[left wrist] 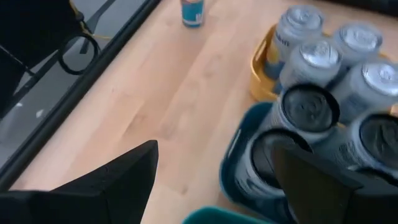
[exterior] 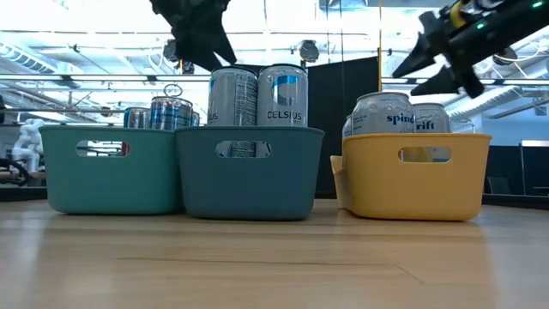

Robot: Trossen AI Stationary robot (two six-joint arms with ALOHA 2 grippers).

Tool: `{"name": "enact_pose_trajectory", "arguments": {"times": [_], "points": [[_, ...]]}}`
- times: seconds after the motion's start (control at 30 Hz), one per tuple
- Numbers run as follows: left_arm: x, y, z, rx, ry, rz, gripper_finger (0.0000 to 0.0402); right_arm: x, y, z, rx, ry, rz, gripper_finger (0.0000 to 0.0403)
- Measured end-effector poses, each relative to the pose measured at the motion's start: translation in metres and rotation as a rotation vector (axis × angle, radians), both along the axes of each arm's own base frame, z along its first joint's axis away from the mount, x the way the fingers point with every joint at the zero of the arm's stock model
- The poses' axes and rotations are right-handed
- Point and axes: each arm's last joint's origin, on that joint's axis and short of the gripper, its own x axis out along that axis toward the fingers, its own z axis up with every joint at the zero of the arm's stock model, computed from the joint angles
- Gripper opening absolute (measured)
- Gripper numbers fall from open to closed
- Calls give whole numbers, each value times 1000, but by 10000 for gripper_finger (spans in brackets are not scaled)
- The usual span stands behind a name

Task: Sort soda cans
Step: Move the blue soda can to the center of the table

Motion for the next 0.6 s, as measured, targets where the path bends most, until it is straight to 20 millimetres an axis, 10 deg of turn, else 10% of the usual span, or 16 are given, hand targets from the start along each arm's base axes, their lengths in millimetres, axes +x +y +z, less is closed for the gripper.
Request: {"name": "enact_pose_trajectory", "arguments": {"times": [0.6], "points": [[-5,34,1,-28,-28,109,322,30,-153,44,217,282,95,299]]}}
